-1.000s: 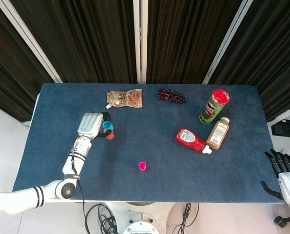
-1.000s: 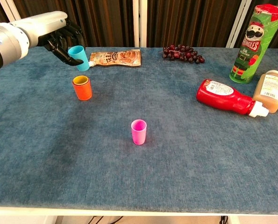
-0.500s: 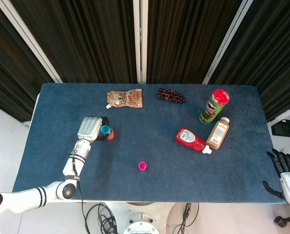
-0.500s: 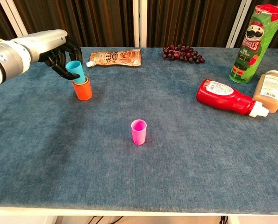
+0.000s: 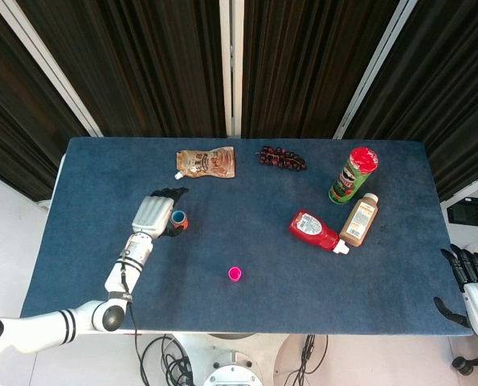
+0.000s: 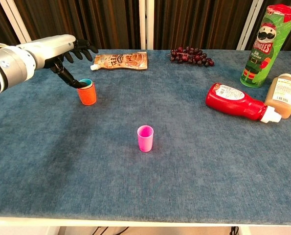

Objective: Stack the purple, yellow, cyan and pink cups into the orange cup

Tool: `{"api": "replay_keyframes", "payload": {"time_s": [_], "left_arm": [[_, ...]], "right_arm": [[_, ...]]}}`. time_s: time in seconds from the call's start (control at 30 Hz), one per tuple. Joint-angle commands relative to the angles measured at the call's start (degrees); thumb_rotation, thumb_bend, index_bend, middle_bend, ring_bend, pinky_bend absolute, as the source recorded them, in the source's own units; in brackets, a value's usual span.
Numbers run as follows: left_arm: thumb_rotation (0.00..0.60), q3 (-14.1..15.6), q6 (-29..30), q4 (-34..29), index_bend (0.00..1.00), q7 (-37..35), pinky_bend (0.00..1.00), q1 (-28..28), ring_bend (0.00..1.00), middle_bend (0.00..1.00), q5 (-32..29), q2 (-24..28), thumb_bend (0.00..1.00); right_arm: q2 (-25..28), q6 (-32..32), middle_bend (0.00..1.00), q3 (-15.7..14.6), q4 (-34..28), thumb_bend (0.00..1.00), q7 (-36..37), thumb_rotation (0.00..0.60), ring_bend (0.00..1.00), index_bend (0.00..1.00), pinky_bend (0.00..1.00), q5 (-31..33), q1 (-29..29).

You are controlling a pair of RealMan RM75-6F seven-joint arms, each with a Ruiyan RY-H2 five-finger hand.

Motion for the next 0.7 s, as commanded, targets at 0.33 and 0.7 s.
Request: {"api": "replay_keyframes", "payload": {"time_s": [0.33,0.7], "left_arm": [[0.600,7.78,2.26,-20.20,0.24,11.57,0.29,-0.17,0.23,0.27,6.99,3.82,0.23],[0.600,8.70,0.21,-14.49,0.26,16.16,0.31,-3.50,0.23,0.27,6.15,-5.37,0.23]], "right_arm": [[-0.10,0.03,0.00,-0.10,0.39,0.22,0.55,0.600,0.00,0.00,0.00,-0.24,0.00],[-0.03,0.73,0.00,-0.31,1.00,0.22,1.29,0.600,0.00,0.00,0.00,-0.71,-0.34]]}}
